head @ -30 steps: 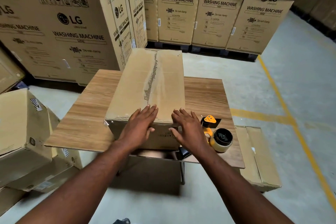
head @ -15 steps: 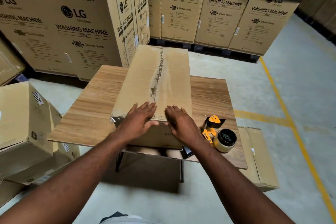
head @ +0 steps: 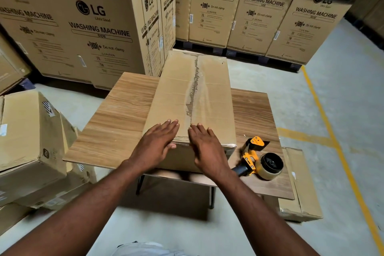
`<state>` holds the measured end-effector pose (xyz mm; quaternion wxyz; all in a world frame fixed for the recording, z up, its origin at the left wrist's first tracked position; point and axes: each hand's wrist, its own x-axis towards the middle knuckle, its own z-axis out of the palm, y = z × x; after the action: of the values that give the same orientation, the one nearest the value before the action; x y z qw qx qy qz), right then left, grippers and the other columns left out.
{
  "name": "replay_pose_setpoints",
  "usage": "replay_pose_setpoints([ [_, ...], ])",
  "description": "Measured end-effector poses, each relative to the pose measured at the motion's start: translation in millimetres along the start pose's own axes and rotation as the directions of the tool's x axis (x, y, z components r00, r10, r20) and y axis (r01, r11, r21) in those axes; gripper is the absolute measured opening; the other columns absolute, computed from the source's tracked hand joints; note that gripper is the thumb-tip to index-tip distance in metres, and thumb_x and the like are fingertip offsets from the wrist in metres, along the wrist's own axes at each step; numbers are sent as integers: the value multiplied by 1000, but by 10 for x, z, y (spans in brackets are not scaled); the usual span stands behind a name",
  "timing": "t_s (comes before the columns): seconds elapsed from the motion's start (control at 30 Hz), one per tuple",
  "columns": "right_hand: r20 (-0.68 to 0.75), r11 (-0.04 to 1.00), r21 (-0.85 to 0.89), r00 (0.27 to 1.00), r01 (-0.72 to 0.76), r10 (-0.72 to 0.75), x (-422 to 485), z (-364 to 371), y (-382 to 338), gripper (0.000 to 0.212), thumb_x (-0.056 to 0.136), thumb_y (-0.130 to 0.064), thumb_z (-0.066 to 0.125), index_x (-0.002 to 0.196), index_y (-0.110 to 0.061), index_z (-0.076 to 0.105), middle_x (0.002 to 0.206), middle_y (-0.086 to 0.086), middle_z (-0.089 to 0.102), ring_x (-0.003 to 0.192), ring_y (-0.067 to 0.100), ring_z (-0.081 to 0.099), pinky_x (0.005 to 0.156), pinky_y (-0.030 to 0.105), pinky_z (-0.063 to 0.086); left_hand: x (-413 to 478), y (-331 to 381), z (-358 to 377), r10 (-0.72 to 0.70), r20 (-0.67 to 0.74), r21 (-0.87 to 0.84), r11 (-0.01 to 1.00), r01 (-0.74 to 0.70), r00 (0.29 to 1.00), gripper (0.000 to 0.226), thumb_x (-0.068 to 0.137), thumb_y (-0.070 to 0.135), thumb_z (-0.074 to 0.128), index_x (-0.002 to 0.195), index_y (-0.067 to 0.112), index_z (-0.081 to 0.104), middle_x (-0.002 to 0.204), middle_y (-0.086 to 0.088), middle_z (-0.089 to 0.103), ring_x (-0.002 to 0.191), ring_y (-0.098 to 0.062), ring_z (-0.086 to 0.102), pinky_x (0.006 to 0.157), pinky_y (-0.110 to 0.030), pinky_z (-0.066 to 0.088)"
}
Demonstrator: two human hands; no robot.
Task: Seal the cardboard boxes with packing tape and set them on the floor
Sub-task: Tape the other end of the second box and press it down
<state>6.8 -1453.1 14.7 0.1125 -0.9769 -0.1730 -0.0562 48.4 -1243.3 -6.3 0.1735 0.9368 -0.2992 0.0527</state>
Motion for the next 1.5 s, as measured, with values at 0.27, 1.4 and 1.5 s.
replay_pose_setpoints([
  [0.27, -20, 996, 86, 1000, -10, 12, 160, -74, -166, 55, 98, -29, 52, 148, -8, 42, 157, 10, 38, 149, 28, 28, 123, 47, 17, -63, -235, -183, -14, 23, -109, 994, 16, 1000, 70, 98, 35, 58, 157, 20, 23, 163, 6, 14, 151, -5, 4, 120, -18, -2],
  [1.4, 41, 977, -125, 983, -172, 178, 505, 342, -910, 94, 86, -41, 68, 155, 0, 19, 164, 21, 11, 152, 36, 13, 122, 51, 11, -833, 26, 424, -631, 416, -419, 506, 754, 655, 78, 99, 23, 55, 159, 12, 7, 166, -10, -8, 151, -28, 19, 120, -33, 21],
  [1.5, 16, 977, -87, 980, -196, 198, 515, 333, -917, 91, 90, -56, 52, 155, 0, 21, 164, 20, 14, 152, 35, 12, 123, 52, 12, -701, -81, 171, -756, 246, -622, 357, 697, 607, 61, 99, 9, 52, 155, 15, 29, 161, -8, 28, 148, -24, 30, 120, -36, 25],
])
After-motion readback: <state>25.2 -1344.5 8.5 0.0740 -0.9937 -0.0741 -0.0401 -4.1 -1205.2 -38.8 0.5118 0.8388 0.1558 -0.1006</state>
